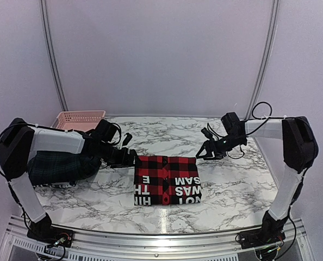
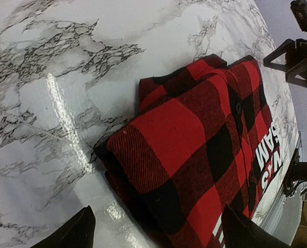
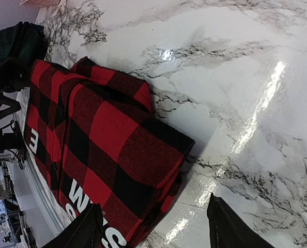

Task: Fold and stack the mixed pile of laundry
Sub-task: Smooth out the square-folded T-shirt at the center of the board.

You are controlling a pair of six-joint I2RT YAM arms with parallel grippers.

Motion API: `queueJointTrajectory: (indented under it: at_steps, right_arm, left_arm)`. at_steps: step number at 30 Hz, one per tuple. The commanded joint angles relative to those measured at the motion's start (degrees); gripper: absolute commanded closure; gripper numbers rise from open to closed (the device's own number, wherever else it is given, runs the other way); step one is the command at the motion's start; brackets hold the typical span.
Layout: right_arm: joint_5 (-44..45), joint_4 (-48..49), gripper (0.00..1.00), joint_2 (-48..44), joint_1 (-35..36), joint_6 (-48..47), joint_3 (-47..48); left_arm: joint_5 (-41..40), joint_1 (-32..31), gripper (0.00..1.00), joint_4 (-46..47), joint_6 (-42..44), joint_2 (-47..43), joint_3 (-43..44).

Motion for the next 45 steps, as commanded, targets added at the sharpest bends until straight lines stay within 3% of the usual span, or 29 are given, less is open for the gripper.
queueJointTrajectory:
  at_steps: [1,5,8,14,16,25,26,27,30,32,34,37,40,45]
  right_arm:
    - [-0.5,4.2,0.35,4.6,2.6,-1.1,3.3]
    - [-0.9,3.5,0.38,9.7,3.7,-1.1,7.2]
    - [-1.4,2.5,0.49,12.0,3.9,-1.1,9.5]
    - [-0.6,1.0,0.95,14.2,3.8,-1.9,12.6]
    - [0.7,0.6,1.00,15.2,3.7,-1.6,13.1]
    - [13.6,0.3,1.00,19.9,3.1,1.9,13.3]
    - [14.3,0.0,1.00,19.9,3.1,2.1,13.6]
    - [14.2,-0.5,1.00,19.6,3.0,1.9,14.2]
    - [15.2,-2.1,0.63,15.7,2.9,2.6,15.9]
    - [14.9,-3.7,0.48,11.9,2.7,2.7,17.2]
    - [13.0,-4.9,0.40,7.7,2.7,2.8,17.6]
    - [6.4,-4.4,0.33,2.0,3.1,5.2,15.5]
    - [-2.2,-0.6,0.30,-1.6,6.2,9.8,10.7]
    - [-14.0,18.2,0.30,-3.0,13.8,24.2,-2.4]
  left_arm:
    - [1.6,0.2,0.16,12.3,-6.8,2.5,0.6]
    - [3.3,0.7,0.30,14.6,-8.2,6.8,2.6]
    - [3.8,1.6,0.50,16.9,-9.7,9.9,3.6]
    - [4.9,2.7,0.87,17.1,-10.4,16.2,8.1]
    - [4.2,3.1,0.99,15.8,-10.7,18.5,10.4]
    - [-2.3,3.6,1.00,7.8,-9.3,26.0,15.8]
    - [-2.9,3.7,0.99,7.7,-9.2,25.7,15.5]
    - [-3.5,3.7,0.91,7.8,-8.8,24.6,15.1]
    - [-5.1,3.7,0.55,8.9,-6.4,18.2,13.2]
    - [-5.5,3.7,0.35,9.0,-4.8,12.6,12.1]
    - [-4.6,3.6,0.24,8.6,-3.6,7.4,11.1]
    - [-0.5,2.8,0.10,7.5,-2.7,0.9,9.3]
    - [6.8,0.1,0.06,8.9,-5.7,-1.6,6.1]
    - [13.0,-7.2,0.01,20.8,-15.0,0.6,1.5]
